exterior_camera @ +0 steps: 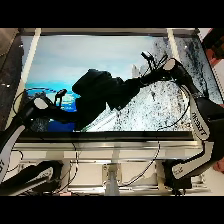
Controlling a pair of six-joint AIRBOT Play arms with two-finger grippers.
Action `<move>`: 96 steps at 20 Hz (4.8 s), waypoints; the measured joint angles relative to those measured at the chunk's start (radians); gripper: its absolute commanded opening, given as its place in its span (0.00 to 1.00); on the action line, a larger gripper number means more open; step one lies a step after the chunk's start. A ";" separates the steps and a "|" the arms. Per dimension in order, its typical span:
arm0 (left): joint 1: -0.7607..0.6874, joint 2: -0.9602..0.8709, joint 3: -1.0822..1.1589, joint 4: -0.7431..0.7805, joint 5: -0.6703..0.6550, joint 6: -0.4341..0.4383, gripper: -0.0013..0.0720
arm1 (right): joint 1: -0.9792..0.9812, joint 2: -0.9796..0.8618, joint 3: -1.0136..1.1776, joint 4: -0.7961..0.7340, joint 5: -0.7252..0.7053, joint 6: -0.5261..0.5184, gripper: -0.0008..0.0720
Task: Fold the clothes and pants, and hang the long-sleeved shirts on hangers.
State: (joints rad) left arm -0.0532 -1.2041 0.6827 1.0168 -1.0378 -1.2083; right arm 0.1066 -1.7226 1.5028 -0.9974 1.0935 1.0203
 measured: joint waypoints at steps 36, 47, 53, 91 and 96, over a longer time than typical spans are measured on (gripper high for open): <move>0.034 -0.016 0.031 0.139 -0.027 0.093 0.85 | 0.000 0.002 0.000 -0.002 0.047 0.016 0.07; 0.034 -0.114 0.038 0.038 0.020 0.109 0.07 | 0.000 0.008 0.000 -0.002 0.052 0.018 0.07; 0.041 -0.020 0.242 -0.010 -0.034 0.121 0.07 | 0.000 0.134 0.040 -0.049 0.067 0.018 0.07; 0.194 0.137 0.609 0.757 0.190 -0.250 0.07 | -0.355 0.426 0.083 -0.443 0.121 0.282 0.06; 0.179 -0.031 0.609 0.677 0.380 -0.254 0.07 | -0.421 0.214 0.082 -0.201 0.102 0.227 0.06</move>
State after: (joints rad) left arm 0.1253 -1.2346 1.2919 1.6939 -0.6579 -1.4620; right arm -0.3145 -1.5089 1.5852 -1.1984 1.1957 1.2472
